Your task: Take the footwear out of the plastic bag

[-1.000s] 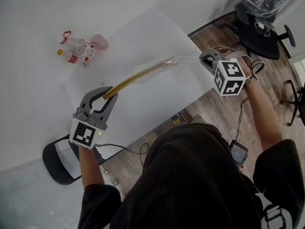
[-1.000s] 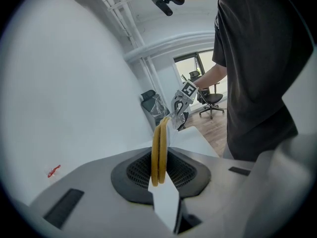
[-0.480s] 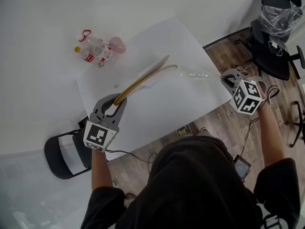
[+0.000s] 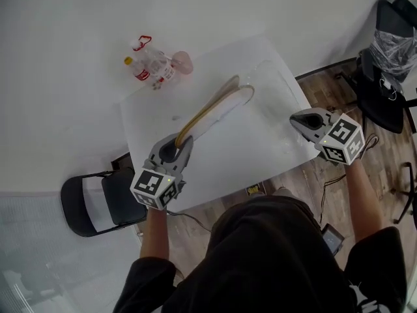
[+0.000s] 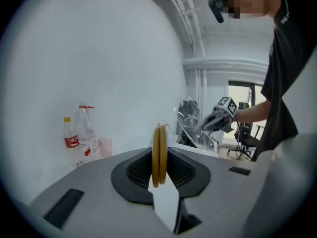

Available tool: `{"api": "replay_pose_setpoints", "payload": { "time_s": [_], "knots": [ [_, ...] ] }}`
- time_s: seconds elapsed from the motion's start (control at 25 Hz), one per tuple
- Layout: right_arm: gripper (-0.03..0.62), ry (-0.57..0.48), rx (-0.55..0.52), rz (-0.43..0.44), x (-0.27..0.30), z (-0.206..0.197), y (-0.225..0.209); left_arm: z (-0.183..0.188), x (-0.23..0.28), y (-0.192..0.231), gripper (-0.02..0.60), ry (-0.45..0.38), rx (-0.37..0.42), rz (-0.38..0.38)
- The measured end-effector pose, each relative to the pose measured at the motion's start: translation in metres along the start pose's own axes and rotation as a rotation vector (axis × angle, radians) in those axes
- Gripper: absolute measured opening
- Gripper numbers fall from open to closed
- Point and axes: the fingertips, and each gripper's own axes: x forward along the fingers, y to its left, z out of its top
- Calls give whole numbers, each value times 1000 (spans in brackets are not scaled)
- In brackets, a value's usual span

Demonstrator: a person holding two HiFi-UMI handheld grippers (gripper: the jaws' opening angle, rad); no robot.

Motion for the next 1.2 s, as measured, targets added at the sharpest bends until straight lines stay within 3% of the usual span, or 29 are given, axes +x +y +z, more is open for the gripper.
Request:
{"api": "replay_pose_setpoints", "payload": {
  "time_s": [0.24, 0.52, 0.8, 1.04, 1.2],
  "knots": [
    [17, -140, 429, 59, 30, 14, 6, -30, 5, 14, 77, -44, -354, 41],
    [17, -94, 774, 82, 72, -37, 0, -89, 29, 13, 77, 62, -496, 76],
    [17, 120, 887, 9, 114, -105, 0, -132, 35, 27, 77, 117, -613, 170],
    [18, 323, 816, -97, 121, -140, -3, -149, 34, 31, 78, 178, -603, 212],
    [23, 364, 773, -145, 121, -146, -6, -159, 33, 31, 87, 226, -572, 222]
  ]
}}
